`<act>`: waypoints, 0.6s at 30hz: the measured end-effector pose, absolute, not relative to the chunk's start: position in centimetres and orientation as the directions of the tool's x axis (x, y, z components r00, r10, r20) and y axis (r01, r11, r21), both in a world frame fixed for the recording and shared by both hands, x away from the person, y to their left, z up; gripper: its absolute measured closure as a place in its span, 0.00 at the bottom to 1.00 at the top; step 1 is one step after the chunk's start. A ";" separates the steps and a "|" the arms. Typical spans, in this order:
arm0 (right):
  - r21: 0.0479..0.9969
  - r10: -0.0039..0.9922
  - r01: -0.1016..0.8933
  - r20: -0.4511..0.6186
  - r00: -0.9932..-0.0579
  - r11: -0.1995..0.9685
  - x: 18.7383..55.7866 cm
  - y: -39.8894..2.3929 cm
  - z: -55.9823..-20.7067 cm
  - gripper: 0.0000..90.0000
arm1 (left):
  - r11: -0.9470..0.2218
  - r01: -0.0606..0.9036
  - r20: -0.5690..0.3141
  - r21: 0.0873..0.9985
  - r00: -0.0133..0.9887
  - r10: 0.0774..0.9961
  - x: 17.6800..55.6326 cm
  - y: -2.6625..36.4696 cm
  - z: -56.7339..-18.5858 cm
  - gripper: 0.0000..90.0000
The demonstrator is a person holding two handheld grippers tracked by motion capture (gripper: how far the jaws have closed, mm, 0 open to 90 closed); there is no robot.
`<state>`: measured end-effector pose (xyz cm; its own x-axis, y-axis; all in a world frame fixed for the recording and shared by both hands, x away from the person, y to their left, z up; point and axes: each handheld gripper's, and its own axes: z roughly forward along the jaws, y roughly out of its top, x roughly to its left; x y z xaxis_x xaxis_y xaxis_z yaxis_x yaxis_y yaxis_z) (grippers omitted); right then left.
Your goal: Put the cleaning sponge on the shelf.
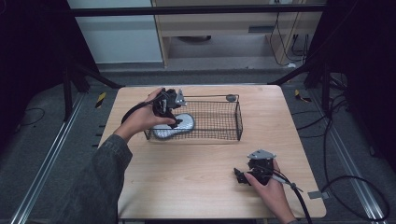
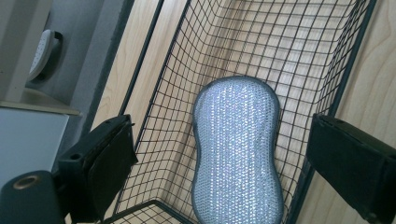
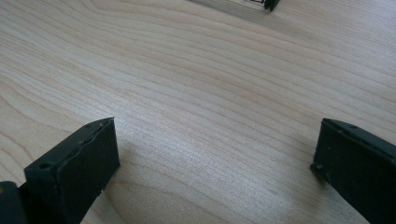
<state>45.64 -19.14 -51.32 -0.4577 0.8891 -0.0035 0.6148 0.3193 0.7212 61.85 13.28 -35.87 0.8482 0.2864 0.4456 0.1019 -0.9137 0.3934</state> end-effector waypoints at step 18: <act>0.721 0.890 0.616 -0.002 -0.456 0.318 45.6 -19.1 -51.3 0.00 | -0.859 0.168 0.412 0.484 0.822 0.393 59.2 13.0 -35.2 0.08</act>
